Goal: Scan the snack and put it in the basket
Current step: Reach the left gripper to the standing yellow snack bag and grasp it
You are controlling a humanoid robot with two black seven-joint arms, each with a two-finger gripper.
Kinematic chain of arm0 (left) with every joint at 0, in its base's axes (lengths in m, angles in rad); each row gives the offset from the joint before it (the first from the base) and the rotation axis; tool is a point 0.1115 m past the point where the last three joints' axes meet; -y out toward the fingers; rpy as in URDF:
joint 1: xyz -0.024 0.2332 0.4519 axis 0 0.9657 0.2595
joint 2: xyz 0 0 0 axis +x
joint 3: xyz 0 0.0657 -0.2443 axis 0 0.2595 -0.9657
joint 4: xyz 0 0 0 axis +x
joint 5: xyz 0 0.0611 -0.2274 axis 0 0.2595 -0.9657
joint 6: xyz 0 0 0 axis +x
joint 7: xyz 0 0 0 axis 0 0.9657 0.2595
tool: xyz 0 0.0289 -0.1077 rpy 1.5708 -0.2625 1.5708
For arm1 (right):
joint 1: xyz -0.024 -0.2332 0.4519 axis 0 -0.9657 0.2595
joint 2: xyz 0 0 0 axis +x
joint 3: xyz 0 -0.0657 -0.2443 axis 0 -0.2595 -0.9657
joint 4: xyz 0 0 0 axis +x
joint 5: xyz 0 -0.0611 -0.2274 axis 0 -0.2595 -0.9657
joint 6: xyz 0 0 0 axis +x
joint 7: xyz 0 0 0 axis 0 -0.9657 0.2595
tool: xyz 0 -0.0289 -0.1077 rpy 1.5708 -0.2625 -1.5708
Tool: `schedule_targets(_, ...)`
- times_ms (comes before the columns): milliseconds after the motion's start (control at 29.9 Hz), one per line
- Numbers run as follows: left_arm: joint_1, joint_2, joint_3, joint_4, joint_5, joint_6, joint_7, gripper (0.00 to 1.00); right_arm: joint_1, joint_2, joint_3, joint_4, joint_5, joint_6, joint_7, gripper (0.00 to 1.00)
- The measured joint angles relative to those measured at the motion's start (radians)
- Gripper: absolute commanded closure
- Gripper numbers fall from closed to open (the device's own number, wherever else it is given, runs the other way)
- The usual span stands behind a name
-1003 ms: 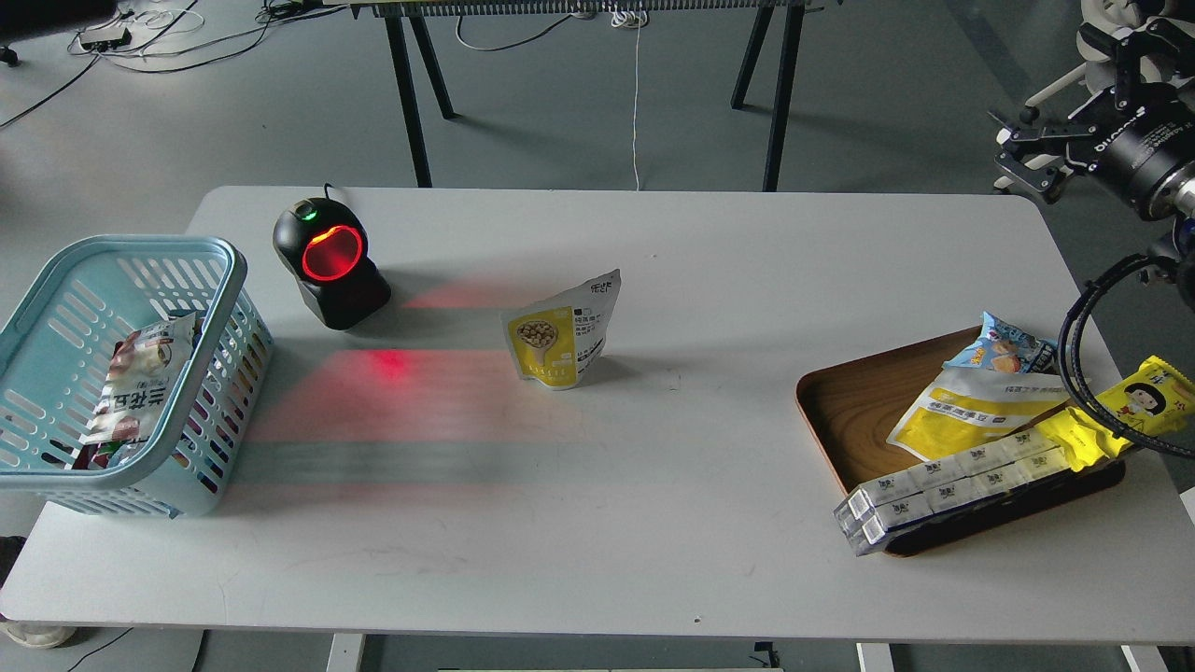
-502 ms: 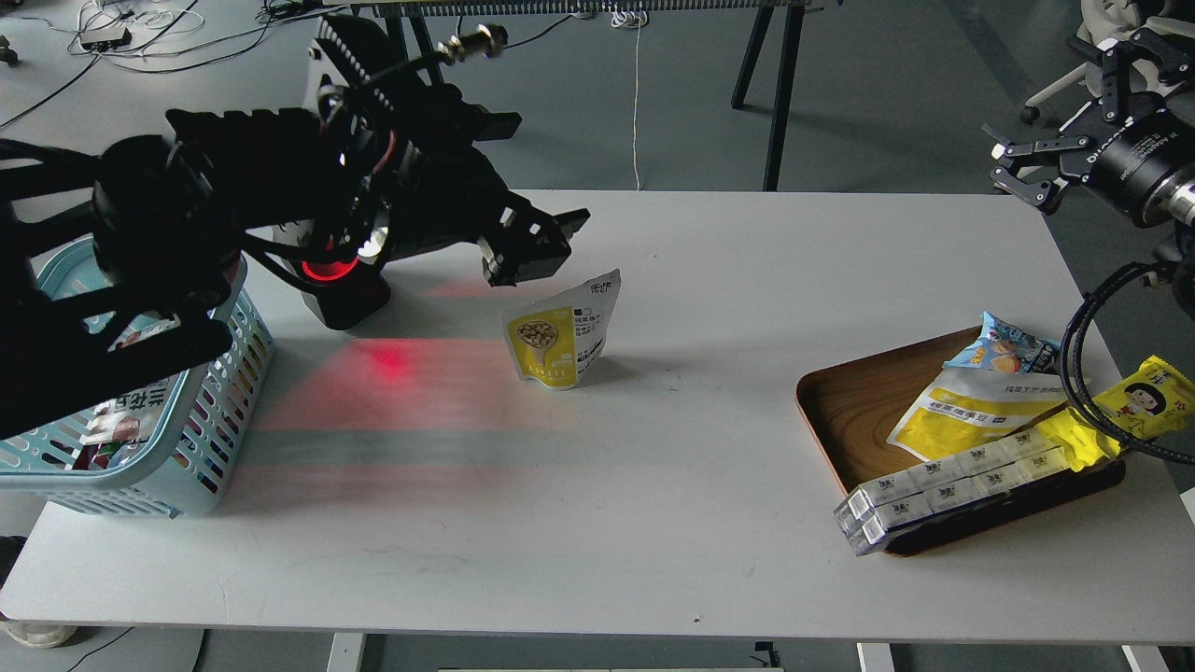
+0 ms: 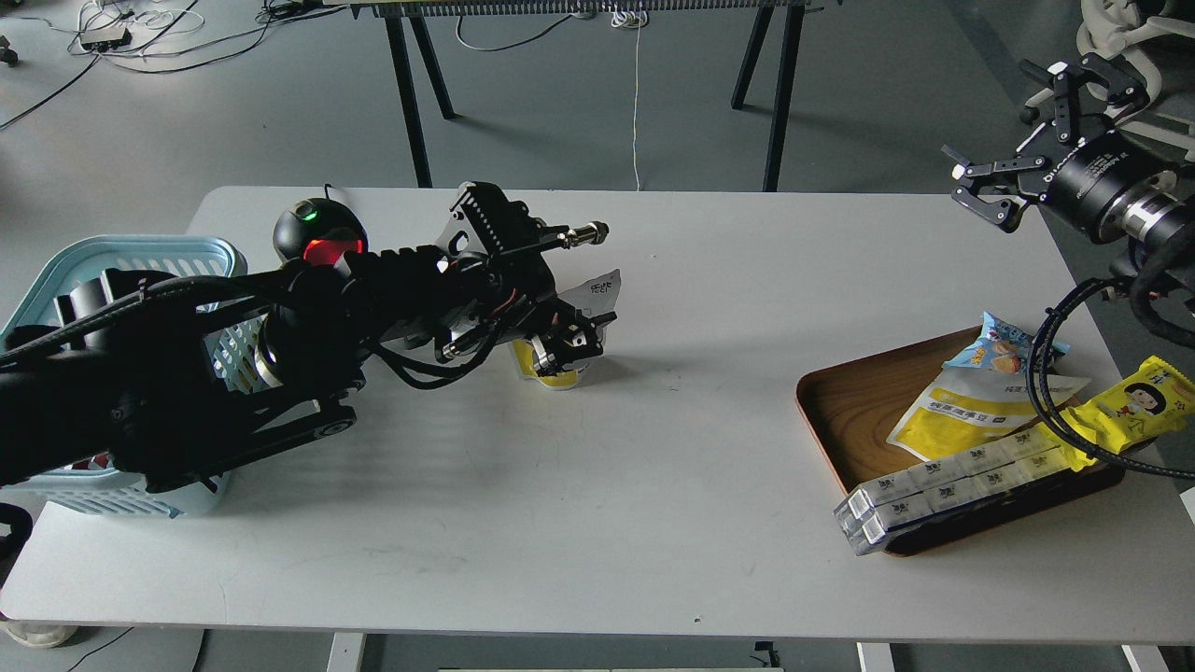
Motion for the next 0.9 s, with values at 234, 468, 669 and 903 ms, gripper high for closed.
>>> schedule_targets(234, 0.071, -0.005, -0.033, 0.053, 0.000, 0.004, -0.017, 0.10, 0.002, 0.003, 0.000, 0.000, -0.012, 0.000, 0.000, 0.03)
schedule_targets(468, 0.128, -0.013, -0.073, 0.087, 0.000, 0.004, -0.037, 0.55, 0.000, 0.003, 0.000, -0.001, -0.013, 0.000, 0.000, 0.03)
schedule_targets(669, 0.131, -0.011, -0.075, 0.091, 0.000, 0.004, -0.038, 0.96, 0.002, 0.003, 0.000, -0.001, -0.013, 0.000, 0.000, 0.03)
schedule_targets(903, 0.132, -0.011, -0.090, 0.091, 0.000, 0.003, -0.031, 1.00, 0.003, 0.003, 0.000, -0.001, -0.014, 0.000, 0.000, 0.03)
